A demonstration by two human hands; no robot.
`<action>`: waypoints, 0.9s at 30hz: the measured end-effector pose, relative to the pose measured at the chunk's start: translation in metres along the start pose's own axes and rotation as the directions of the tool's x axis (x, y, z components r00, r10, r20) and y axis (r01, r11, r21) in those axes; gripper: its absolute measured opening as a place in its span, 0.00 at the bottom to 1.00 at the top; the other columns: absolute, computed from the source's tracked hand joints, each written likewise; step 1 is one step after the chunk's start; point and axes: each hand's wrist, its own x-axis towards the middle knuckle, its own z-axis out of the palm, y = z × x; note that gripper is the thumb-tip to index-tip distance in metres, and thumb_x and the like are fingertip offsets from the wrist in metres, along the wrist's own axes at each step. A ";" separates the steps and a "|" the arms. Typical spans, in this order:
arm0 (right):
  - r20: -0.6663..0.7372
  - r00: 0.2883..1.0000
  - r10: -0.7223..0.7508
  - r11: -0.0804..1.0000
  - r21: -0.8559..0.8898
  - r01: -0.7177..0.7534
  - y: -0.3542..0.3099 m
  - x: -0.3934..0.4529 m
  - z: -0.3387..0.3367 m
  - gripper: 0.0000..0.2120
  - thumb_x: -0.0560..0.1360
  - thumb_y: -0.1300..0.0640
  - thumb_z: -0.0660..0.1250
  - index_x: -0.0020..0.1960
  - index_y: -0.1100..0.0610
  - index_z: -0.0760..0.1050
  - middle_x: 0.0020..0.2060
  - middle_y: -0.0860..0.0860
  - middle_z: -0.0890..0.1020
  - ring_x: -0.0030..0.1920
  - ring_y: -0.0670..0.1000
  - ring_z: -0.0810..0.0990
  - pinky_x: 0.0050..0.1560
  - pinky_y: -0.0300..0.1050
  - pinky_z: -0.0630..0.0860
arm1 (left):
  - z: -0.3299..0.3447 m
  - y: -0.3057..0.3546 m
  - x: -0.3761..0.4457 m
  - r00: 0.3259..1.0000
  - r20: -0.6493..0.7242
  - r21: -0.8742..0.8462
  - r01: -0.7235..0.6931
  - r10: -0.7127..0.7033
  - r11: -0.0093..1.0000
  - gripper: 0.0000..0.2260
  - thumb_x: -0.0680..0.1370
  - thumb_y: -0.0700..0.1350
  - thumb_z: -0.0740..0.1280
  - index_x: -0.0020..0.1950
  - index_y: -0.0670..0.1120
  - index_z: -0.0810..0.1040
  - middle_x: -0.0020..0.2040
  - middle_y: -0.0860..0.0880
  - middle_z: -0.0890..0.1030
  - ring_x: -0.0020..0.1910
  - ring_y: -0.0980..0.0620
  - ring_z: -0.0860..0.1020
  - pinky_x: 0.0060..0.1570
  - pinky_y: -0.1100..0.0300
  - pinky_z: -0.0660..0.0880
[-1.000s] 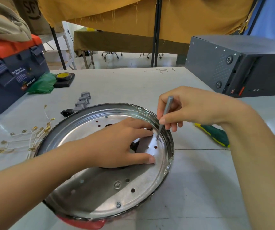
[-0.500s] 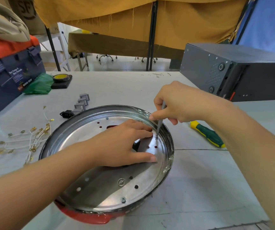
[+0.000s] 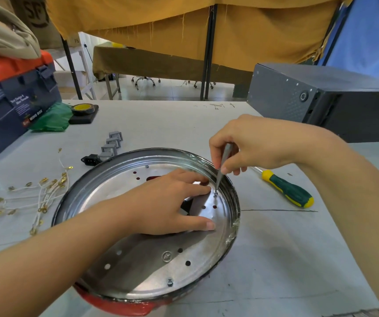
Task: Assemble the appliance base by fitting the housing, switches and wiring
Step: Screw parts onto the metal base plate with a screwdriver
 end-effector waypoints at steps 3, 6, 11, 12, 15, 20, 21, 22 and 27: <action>-0.017 1.000 0.023 0.999 -0.039 -0.024 -0.001 0.003 0.001 0.07 0.73 0.57 0.71 0.36 0.52 0.77 0.26 0.46 0.81 0.26 0.41 0.80 0.28 0.28 0.72 | -0.001 0.000 -0.001 1.000 0.012 -0.022 0.025 -0.025 0.999 0.34 0.68 0.74 0.54 0.64 0.54 0.71 0.65 0.52 0.69 0.64 0.55 0.64 0.61 0.53 0.69; -0.038 0.999 0.031 0.983 -0.180 -0.037 -0.004 0.006 0.004 0.12 0.74 0.50 0.69 0.34 0.53 0.75 0.20 0.46 0.78 0.23 0.41 0.75 0.26 0.32 0.68 | -0.001 0.000 -0.001 1.000 0.014 -0.024 0.026 -0.026 0.999 0.33 0.68 0.73 0.54 0.64 0.54 0.71 0.66 0.51 0.70 0.65 0.54 0.65 0.63 0.52 0.69; -0.081 0.996 0.040 0.943 -0.327 -0.065 -0.009 0.009 0.005 0.19 0.76 0.44 0.65 0.31 0.54 0.74 0.28 0.49 0.77 0.35 0.52 0.76 0.35 0.47 0.71 | 0.000 0.000 -0.001 1.000 0.015 -0.031 0.028 -0.028 0.999 0.33 0.68 0.73 0.55 0.66 0.56 0.69 0.68 0.52 0.69 0.67 0.55 0.62 0.66 0.54 0.66; -0.080 0.996 0.040 0.942 -0.328 -0.064 -0.010 0.009 0.005 0.19 0.76 0.44 0.64 0.32 0.55 0.75 0.29 0.50 0.76 0.35 0.53 0.76 0.36 0.48 0.71 | 0.000 0.000 -0.001 1.000 0.012 -0.030 0.027 -0.027 0.999 0.33 0.68 0.73 0.55 0.67 0.56 0.69 0.68 0.52 0.69 0.68 0.55 0.62 0.66 0.53 0.66; -0.029 0.999 0.030 0.959 -0.282 -0.037 -0.012 0.006 0.006 0.14 0.77 0.46 0.64 0.38 0.54 0.75 0.28 0.47 0.76 0.34 0.48 0.76 0.36 0.44 0.71 | 0.000 0.000 -0.001 1.000 0.010 -0.034 0.026 -0.026 0.999 0.34 0.68 0.74 0.54 0.67 0.56 0.69 0.69 0.52 0.68 0.69 0.54 0.62 0.67 0.53 0.66; 0.042 0.999 0.020 0.978 -0.209 -0.010 -0.011 -0.002 0.002 0.09 0.75 0.56 0.68 0.40 0.46 0.71 0.32 0.41 0.74 0.34 0.39 0.74 0.30 0.31 0.66 | 0.000 -0.001 0.000 0.999 0.025 -0.024 0.034 -0.033 0.999 0.34 0.68 0.73 0.55 0.70 0.58 0.66 0.74 0.54 0.63 0.72 0.56 0.57 0.70 0.56 0.60; 0.037 0.999 0.020 0.981 -0.192 -0.013 -0.010 -0.001 0.002 0.10 0.75 0.57 0.68 0.38 0.46 0.71 0.31 0.41 0.75 0.32 0.39 0.76 0.29 0.30 0.67 | 0.000 -0.001 0.000 0.999 0.029 -0.021 0.036 -0.036 0.999 0.35 0.68 0.73 0.55 0.71 0.59 0.65 0.75 0.54 0.62 0.73 0.56 0.56 0.70 0.56 0.58; 0.024 0.999 0.022 0.984 -0.177 -0.017 -0.010 -0.001 0.002 0.10 0.75 0.57 0.69 0.37 0.47 0.72 0.30 0.42 0.77 0.30 0.39 0.77 0.29 0.29 0.68 | 0.001 -0.001 0.000 0.999 0.031 -0.018 0.037 -0.036 0.999 0.35 0.68 0.73 0.55 0.71 0.59 0.65 0.75 0.54 0.61 0.73 0.56 0.55 0.70 0.56 0.58; -0.040 0.998 0.047 0.964 -0.262 -0.056 -0.010 0.003 0.006 0.13 0.74 0.49 0.69 0.33 0.52 0.74 0.19 0.47 0.77 0.26 0.45 0.77 0.31 0.42 0.73 | 0.000 -0.001 -0.001 0.999 0.024 -0.018 0.028 -0.027 0.999 0.33 0.69 0.72 0.57 0.70 0.58 0.66 0.75 0.54 0.62 0.73 0.56 0.56 0.69 0.57 0.59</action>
